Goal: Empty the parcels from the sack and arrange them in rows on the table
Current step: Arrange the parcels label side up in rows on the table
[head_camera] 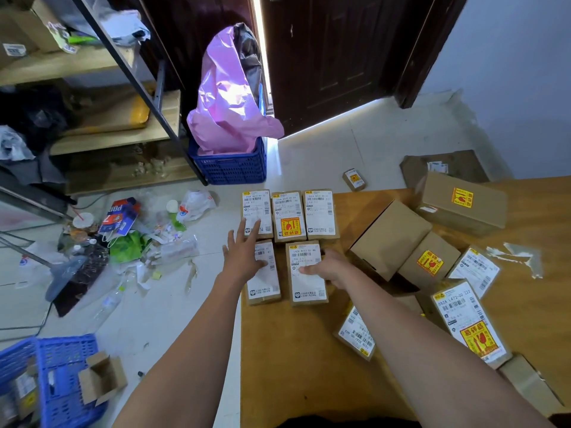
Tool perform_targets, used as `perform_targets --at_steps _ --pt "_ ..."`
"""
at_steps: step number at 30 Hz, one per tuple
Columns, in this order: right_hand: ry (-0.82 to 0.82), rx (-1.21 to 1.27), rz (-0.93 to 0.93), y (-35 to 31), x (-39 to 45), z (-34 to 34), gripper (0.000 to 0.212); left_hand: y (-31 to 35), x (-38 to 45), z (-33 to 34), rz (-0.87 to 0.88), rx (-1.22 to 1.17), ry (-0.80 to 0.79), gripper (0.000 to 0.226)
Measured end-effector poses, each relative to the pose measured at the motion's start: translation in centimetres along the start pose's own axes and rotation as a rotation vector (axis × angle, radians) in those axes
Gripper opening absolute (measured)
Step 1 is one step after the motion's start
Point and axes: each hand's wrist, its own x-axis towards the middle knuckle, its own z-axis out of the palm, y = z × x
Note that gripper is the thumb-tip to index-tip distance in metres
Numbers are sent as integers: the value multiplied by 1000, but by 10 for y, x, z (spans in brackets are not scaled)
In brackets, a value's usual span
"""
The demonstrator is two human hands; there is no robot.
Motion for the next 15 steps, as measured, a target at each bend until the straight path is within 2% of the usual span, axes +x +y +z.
perform_targets --at_steps 3,8,11,15 --pt "12 -17 -9 2 7 3 31 -6 9 0 8 56 -59 111" --pt "39 -50 -17 6 17 10 39 -9 13 3 43 -61 -122 107" --pt "31 -56 -38 5 18 15 37 -9 14 2 56 -75 -123 106" --pt "88 -185 -84 2 18 19 40 -11 13 -1 70 -74 -112 103"
